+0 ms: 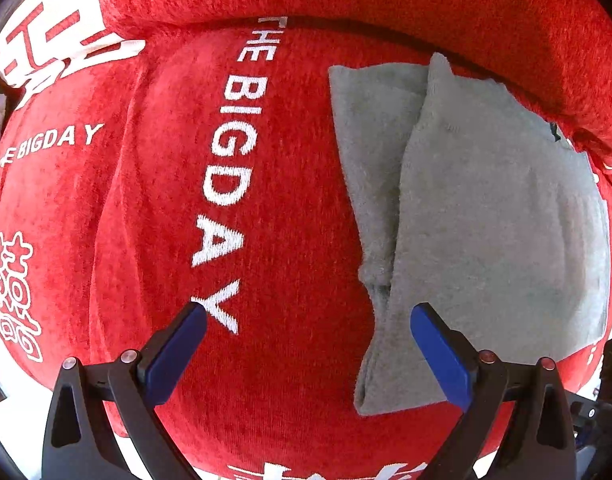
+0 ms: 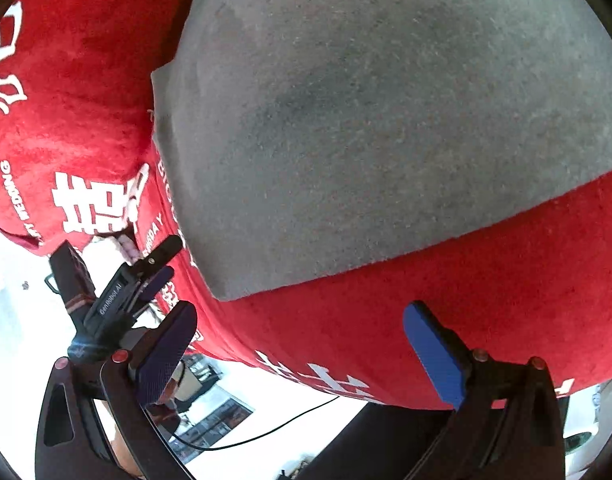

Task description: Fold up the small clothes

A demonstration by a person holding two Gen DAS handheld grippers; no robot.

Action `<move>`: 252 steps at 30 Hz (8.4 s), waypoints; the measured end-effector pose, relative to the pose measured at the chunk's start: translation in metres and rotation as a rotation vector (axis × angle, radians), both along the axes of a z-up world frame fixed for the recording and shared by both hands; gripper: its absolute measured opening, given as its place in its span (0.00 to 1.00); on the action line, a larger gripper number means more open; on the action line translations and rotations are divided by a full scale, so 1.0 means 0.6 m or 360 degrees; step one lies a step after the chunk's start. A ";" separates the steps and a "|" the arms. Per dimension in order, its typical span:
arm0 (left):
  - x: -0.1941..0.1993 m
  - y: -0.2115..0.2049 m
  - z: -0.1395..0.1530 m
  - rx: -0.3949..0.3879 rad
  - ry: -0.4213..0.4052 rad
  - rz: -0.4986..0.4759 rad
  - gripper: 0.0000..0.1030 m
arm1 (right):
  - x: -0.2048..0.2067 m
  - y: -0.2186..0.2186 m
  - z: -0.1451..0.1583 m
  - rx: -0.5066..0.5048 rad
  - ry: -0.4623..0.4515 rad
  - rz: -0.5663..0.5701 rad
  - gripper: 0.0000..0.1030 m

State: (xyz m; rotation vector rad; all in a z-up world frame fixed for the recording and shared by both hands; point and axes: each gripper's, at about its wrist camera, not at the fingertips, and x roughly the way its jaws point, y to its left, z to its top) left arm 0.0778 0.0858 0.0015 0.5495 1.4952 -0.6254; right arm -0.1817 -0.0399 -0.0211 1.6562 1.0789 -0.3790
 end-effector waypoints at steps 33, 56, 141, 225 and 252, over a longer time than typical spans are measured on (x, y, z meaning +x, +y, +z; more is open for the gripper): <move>0.047 -0.102 -0.075 -0.0589 0.0968 0.0182 0.99 | 0.054 -0.044 0.056 0.0008 -0.0539 -0.0361 0.08; -0.038 -0.208 -0.051 -0.0308 0.0329 -0.0230 0.24 | 0.041 -0.138 0.126 -0.0649 0.0088 0.0385 0.13; -0.291 -0.255 -0.066 -0.0009 0.0126 -0.0386 0.98 | -0.451 -0.314 0.152 -0.0537 0.0224 0.0367 0.16; -0.337 -0.372 -0.042 0.0025 0.0071 -0.0400 0.98 | -0.416 -0.410 0.190 -0.0259 -0.0026 -0.0062 1.00; -0.324 -0.326 -0.054 -0.0002 0.0119 -0.0314 0.98 | -0.380 -0.454 0.148 -0.0241 0.0077 0.0153 1.00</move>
